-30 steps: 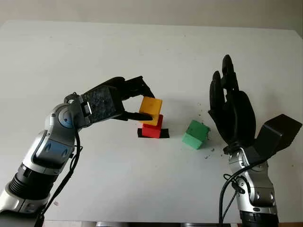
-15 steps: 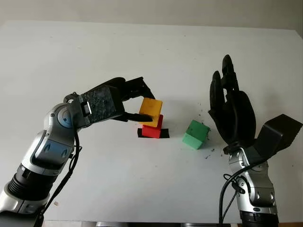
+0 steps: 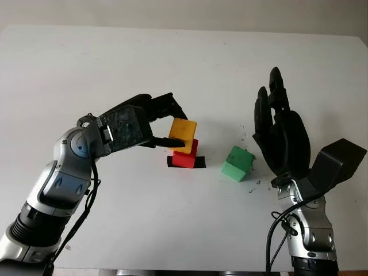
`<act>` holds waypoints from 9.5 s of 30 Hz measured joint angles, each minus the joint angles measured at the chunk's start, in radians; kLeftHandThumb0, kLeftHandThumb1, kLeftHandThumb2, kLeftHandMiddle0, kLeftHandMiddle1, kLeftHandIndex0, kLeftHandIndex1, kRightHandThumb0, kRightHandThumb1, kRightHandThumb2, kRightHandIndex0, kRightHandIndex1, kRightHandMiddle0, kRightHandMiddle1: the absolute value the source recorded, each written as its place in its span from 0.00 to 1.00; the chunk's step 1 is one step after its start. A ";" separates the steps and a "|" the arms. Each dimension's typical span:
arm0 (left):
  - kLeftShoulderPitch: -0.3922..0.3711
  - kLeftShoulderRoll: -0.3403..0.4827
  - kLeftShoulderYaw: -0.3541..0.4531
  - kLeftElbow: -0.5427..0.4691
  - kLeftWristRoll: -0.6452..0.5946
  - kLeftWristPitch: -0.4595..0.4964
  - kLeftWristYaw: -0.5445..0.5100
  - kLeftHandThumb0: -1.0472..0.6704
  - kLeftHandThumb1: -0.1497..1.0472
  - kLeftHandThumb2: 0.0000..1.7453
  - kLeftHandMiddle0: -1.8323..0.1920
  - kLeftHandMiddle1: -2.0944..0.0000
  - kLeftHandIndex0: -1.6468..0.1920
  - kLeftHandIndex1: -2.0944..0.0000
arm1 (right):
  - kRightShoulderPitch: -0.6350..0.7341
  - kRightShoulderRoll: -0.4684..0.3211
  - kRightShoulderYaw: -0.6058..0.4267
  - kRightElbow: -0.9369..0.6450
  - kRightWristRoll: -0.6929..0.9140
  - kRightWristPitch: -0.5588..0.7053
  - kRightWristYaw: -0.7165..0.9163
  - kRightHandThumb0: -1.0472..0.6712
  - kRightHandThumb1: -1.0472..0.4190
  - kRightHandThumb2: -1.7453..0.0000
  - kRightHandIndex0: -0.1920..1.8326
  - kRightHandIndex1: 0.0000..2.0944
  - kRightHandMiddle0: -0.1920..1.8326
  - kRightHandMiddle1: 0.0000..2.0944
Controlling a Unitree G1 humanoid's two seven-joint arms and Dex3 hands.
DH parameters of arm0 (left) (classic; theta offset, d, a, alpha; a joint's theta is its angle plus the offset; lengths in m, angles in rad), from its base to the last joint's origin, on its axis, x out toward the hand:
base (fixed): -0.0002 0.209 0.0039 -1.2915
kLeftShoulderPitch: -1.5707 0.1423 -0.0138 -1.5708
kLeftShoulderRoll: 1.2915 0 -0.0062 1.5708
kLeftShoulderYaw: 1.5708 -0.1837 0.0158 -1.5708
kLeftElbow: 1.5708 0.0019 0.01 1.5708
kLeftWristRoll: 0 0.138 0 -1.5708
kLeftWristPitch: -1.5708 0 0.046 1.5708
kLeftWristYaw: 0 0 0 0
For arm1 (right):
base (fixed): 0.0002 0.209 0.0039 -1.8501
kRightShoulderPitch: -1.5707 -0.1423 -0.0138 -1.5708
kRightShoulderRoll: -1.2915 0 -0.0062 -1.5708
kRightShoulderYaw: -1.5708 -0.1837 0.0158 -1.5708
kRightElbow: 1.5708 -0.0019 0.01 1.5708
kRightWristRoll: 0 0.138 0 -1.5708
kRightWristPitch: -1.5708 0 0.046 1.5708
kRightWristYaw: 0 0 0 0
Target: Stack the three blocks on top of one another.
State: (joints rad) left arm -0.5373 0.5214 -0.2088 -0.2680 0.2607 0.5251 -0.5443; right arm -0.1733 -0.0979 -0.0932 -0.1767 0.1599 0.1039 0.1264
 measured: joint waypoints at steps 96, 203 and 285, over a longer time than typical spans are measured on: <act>0.237 -0.187 0.499 -0.067 -0.364 -0.124 0.330 0.18 1.00 0.32 0.97 0.98 0.95 0.98 | -0.282 -0.570 -0.061 0.160 -0.183 -0.097 0.366 0.15 0.17 0.99 0.09 0.04 0.19 0.08; 0.525 -0.353 0.428 -0.088 -0.458 -0.305 0.440 0.21 1.00 0.34 0.98 0.97 0.97 0.97 | -0.623 -0.782 0.284 0.522 -0.468 -0.749 0.567 0.38 0.10 0.97 0.25 0.03 0.36 0.53; 0.542 -0.367 0.401 -0.097 -0.422 -0.314 0.470 0.21 1.00 0.33 0.98 0.97 0.96 0.97 | -1.053 -0.413 0.451 0.806 -0.463 -0.649 0.831 0.35 0.07 0.97 0.22 0.02 0.28 0.70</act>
State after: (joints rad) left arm 0.0047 0.1547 0.1921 -0.3653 -0.1618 0.2115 -0.0743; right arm -1.2261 -0.5113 0.3575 0.6295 -0.3031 -0.5450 0.9576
